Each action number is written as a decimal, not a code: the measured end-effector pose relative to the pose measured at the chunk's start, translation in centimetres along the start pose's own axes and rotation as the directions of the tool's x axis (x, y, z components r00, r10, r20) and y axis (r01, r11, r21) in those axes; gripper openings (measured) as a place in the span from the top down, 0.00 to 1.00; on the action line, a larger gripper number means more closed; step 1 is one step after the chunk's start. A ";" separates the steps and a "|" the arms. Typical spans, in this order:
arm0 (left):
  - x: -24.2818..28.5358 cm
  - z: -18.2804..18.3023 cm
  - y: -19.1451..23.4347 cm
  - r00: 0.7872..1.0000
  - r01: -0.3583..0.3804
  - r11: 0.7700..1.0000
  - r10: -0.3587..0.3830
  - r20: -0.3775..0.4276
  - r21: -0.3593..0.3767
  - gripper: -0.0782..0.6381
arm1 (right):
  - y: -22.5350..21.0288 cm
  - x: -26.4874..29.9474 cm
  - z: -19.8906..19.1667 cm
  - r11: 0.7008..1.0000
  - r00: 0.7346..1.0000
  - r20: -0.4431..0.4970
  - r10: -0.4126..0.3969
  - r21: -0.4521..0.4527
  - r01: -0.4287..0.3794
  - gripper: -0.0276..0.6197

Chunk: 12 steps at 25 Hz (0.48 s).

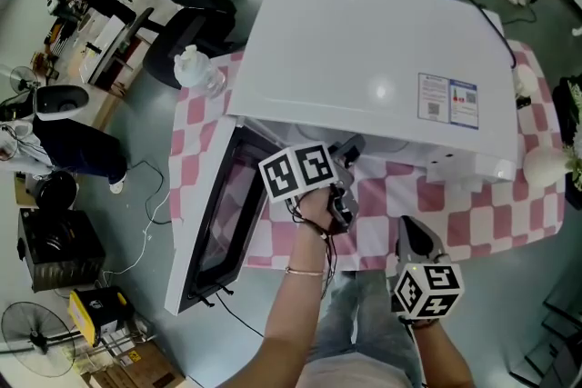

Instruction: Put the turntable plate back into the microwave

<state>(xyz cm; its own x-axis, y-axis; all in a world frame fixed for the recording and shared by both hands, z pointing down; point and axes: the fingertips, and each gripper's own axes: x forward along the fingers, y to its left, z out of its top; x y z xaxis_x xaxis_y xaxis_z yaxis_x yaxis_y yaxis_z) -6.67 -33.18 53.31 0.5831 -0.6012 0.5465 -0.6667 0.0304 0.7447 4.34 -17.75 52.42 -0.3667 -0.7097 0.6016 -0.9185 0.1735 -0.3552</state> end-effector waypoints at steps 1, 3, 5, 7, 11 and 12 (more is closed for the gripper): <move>0.0 -0.1 0.0 1.000 0.005 1.000 -0.005 0.000 -0.007 0.56 | 0.0 -0.1 -0.1 1.000 1.000 0.000 -0.003 0.001 0.003 0.94; -0.1 -0.1 0.1 1.000 0.013 1.000 -0.013 0.002 -0.020 0.56 | 0.0 -0.2 -0.2 1.000 1.000 0.002 -0.007 0.001 0.007 0.94; -0.3 -0.2 0.2 1.000 0.012 1.000 -0.012 0.002 -0.024 0.56 | 0.2 -0.4 -0.3 1.000 1.000 0.004 -0.009 0.002 0.009 0.94; -0.5 -0.4 0.5 1.000 0.004 1.000 -0.004 -0.001 -0.022 0.56 | 0.3 -0.5 -0.4 1.000 1.000 0.006 -0.012 0.002 0.012 0.94; -0.9 -0.7 0.7 1.000 0.013 1.000 -0.013 0.001 -0.022 0.55 | 0.6 -0.8 -0.7 1.000 1.000 0.006 -0.017 0.001 0.017 0.94; -1.0 -0.7 0.7 1.000 0.017 1.000 -0.017 0.003 -0.021 0.55 | 0.8 -0.8 -0.8 1.000 1.000 0.006 -0.017 0.001 0.017 0.94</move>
<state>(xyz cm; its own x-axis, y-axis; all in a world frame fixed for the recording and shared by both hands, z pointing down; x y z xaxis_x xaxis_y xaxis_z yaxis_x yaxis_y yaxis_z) -7.36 -31.97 53.54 0.5928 -0.6040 0.5327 -0.6468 0.0369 0.7617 3.81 -16.49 52.25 -0.3503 -0.7169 0.6028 -0.9245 0.1612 -0.3454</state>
